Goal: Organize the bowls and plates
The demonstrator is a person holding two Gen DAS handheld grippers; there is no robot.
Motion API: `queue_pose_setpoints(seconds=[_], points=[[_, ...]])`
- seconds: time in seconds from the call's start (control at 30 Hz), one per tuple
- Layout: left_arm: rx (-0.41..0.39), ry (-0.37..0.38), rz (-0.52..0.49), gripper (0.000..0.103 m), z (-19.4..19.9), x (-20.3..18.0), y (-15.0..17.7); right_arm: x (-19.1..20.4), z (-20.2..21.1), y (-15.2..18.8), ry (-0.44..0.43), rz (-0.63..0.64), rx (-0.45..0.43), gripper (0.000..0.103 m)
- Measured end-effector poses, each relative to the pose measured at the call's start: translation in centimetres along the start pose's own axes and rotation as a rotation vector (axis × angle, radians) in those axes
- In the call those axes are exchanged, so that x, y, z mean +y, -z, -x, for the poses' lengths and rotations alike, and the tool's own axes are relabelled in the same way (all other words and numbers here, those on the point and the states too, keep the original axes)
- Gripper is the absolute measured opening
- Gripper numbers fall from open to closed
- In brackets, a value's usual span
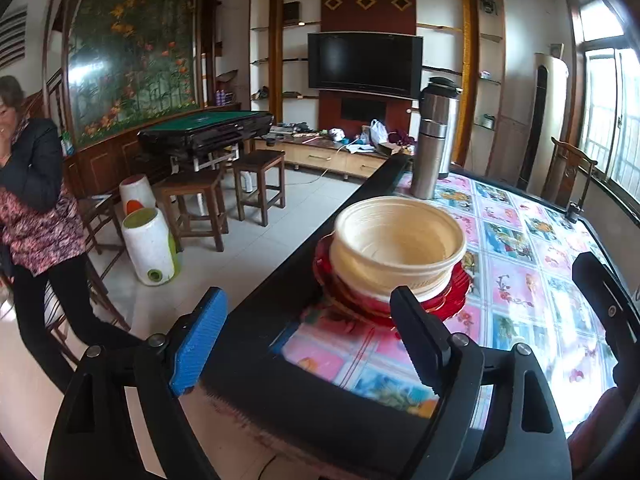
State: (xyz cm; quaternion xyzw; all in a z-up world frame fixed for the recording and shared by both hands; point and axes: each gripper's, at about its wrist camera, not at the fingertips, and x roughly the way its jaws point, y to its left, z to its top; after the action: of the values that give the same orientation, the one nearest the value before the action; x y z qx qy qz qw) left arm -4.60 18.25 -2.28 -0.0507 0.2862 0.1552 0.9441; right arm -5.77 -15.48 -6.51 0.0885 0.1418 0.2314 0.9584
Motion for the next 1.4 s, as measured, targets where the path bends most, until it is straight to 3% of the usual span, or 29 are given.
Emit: queue_pose_setpoints(seconds=[0.53,0.83,1.4], points=[[0.104,-0.035,-0.036,0.089,2.2,1.1,4.1,2.0,2.1,2.9,-0.025,0.053,0.074,0.092],[0.081,-0.021,-0.047,0.102,3.2,0.3,4.2,2.1,3.5,2.9,0.003,0.061,0.063,0.092],[0.069,-0.040,-0.075,0.102,3.2,-0.9,4.5,1.3,2.9,2.6,0.016,0.031,0.083,0.092]])
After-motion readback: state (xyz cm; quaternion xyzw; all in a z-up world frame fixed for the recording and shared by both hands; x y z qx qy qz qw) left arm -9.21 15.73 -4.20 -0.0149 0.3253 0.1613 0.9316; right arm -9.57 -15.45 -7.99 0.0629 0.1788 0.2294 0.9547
